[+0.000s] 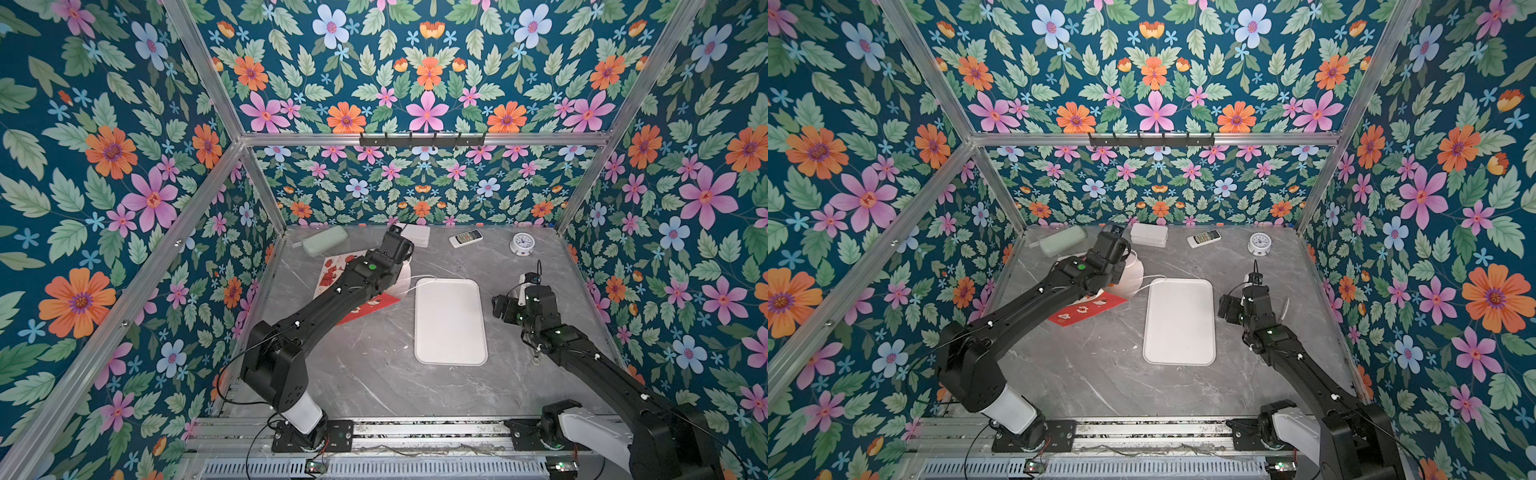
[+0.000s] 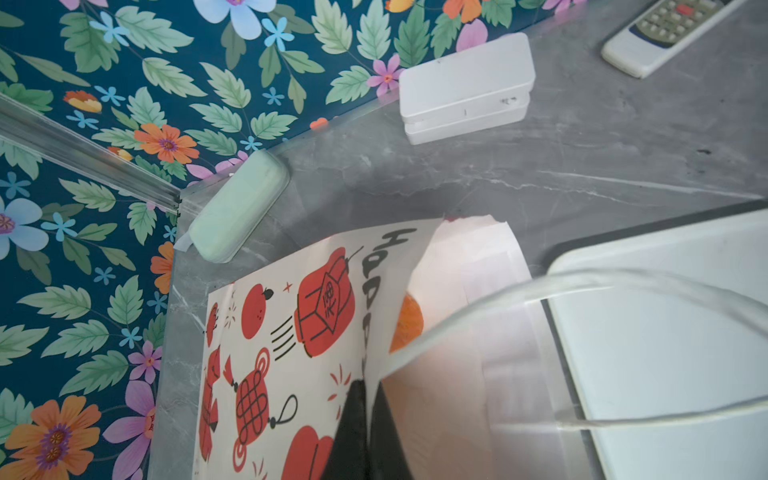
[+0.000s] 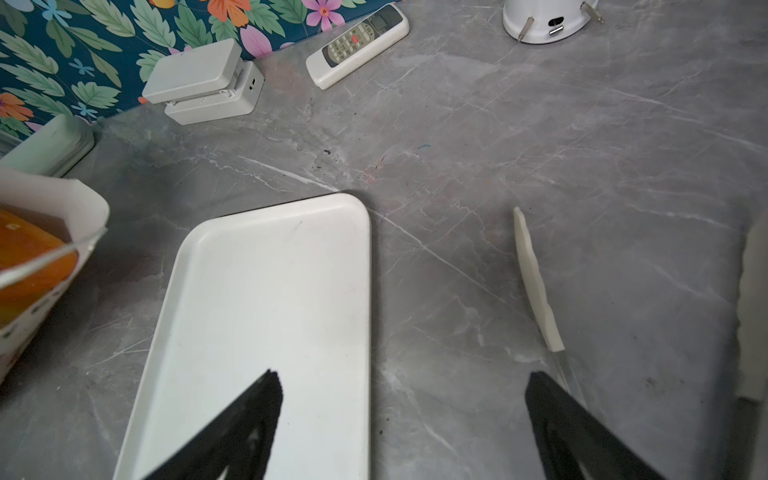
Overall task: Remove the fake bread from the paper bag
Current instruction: 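Tip the bag onto its side toward the tray with the left gripper, then grasp the metal tongs from the table with the right gripper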
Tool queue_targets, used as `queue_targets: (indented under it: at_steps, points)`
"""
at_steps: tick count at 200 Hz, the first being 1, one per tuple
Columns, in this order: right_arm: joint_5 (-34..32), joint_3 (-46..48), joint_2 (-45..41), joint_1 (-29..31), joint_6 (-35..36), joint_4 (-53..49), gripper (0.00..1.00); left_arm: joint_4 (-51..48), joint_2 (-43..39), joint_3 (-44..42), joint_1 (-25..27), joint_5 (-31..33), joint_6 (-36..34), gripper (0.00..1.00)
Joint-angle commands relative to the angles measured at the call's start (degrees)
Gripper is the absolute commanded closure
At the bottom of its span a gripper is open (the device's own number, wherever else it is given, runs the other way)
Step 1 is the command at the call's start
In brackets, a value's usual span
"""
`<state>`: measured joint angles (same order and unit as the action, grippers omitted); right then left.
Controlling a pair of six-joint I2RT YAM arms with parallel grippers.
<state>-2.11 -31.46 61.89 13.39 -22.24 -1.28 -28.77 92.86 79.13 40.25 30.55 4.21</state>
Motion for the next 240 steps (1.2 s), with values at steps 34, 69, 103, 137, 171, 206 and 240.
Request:
queue_targets:
  at_steps: [34, 69, 103, 137, 171, 206, 240]
  points:
    - [3.43, -1.40, -0.13, 0.10, -2.87, -3.81, 0.06, 13.20, -3.42, -10.06, 4.11, 4.94, -3.21, 1.00]
    - [-3.54, -4.42, -1.34, 0.10, -3.78, -16.81, 0.05, 16.70, -9.63, -18.41, 4.86, 3.46, -4.20, 1.00]
    - [-17.25, -9.38, 2.26, 0.02, -2.74, -28.87, 0.04, 20.90, -16.59, -26.24, 4.84, 1.11, -4.21, 1.00]
    - [-20.91, -13.70, 8.83, -0.64, -3.69, -35.05, 0.02, 21.97, -19.28, -28.09, 4.80, 0.22, -4.56, 1.00]
    - [-15.87, -14.42, 11.17, -7.26, -5.37, -36.83, 0.02, 23.04, -20.69, -29.06, 4.75, -0.70, -4.65, 1.00]
    - [-10.61, -13.95, 10.30, -11.53, -6.42, -39.16, 0.02, 23.68, -23.27, -30.44, 4.81, -2.85, -3.65, 1.00]
    - [-8.60, -15.19, 15.45, -11.45, -6.44, -41.33, 0.01, 23.71, -24.52, -30.85, 4.75, -4.20, -3.76, 1.00]
